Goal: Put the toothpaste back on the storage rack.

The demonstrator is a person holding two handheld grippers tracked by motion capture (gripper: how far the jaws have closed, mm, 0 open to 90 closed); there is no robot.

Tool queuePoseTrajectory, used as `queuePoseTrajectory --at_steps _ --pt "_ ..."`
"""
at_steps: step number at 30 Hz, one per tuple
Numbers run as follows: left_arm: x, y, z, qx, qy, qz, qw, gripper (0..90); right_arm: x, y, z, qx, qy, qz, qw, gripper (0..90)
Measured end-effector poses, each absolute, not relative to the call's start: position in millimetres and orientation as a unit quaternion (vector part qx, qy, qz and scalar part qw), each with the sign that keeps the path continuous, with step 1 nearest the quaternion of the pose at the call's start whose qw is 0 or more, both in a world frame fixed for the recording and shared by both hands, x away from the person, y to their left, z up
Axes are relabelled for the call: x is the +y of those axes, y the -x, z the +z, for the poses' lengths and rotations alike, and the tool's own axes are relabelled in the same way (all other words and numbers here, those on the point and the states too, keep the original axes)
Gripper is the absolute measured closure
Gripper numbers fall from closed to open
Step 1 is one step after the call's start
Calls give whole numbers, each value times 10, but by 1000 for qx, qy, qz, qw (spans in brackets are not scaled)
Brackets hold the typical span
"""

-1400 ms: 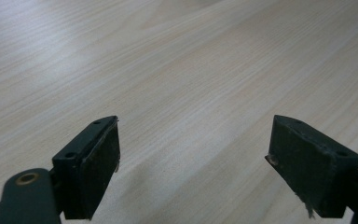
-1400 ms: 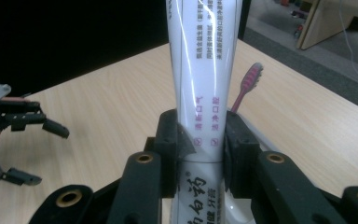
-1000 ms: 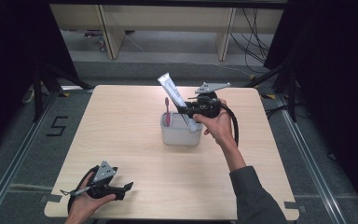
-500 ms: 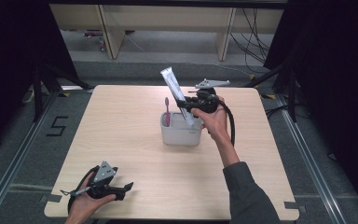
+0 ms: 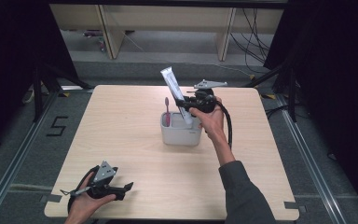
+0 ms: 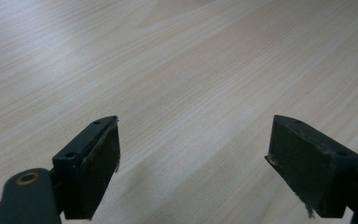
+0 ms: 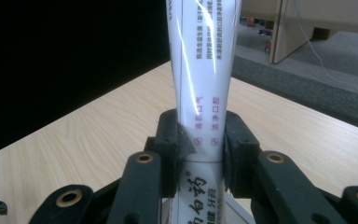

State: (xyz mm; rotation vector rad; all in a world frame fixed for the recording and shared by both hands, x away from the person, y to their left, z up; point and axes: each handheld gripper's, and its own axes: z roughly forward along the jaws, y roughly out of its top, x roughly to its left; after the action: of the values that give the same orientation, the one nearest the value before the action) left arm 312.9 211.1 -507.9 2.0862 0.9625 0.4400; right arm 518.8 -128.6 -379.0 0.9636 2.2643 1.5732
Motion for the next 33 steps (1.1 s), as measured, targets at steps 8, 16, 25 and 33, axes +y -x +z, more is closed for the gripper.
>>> queuePoseTrajectory --at_steps 8,16,25,33 --pt "2116 -3129 -5082 378 -822 172 391 163 -1276 -5223 -3920 771 -327 534 112 716" --pt "2109 -3129 -5082 374 -823 177 389 163 -1249 -5202 -4006 771 -333 532 110 714" --pt "2098 -3123 -5088 375 -824 174 388 163 -1251 -5169 -4115 783 -329 515 118 712" --pt "2089 -3123 -5094 377 -820 175 393 163 -1268 -5151 -4180 789 -327 505 122 710"
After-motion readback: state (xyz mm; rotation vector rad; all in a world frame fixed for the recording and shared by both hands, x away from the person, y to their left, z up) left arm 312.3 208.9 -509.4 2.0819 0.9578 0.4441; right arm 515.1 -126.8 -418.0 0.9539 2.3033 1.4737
